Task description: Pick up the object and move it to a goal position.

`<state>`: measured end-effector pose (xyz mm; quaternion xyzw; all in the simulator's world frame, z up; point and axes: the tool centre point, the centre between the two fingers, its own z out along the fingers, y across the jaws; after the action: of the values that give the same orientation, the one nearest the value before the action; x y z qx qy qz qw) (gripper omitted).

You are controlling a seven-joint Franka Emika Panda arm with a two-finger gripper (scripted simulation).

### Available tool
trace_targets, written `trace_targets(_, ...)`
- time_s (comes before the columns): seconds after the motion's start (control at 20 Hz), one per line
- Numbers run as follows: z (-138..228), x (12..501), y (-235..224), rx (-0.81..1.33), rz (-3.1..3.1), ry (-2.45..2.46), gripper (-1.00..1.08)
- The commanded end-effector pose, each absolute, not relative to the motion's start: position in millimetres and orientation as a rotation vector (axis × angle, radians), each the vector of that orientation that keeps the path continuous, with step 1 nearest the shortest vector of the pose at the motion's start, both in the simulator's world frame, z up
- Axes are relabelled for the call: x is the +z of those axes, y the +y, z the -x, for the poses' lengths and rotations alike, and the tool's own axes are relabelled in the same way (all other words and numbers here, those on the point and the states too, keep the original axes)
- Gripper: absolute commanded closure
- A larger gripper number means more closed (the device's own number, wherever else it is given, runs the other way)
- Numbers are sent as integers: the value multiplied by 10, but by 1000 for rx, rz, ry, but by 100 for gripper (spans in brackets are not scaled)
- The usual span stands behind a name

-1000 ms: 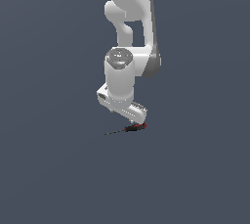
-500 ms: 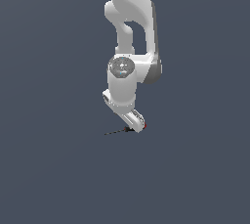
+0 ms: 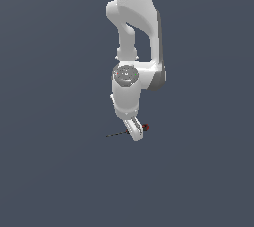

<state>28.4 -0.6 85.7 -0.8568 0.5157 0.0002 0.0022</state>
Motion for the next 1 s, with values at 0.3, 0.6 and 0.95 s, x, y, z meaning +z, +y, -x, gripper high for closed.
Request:
trace_targets(0.3,-302,709,30,1,2542,1844,-92)
trace_targets(0.6,-307,658,42,0,2488,1918,-92)
trace_targets(0.95,-306,635,46,0,2482,1926,-92)
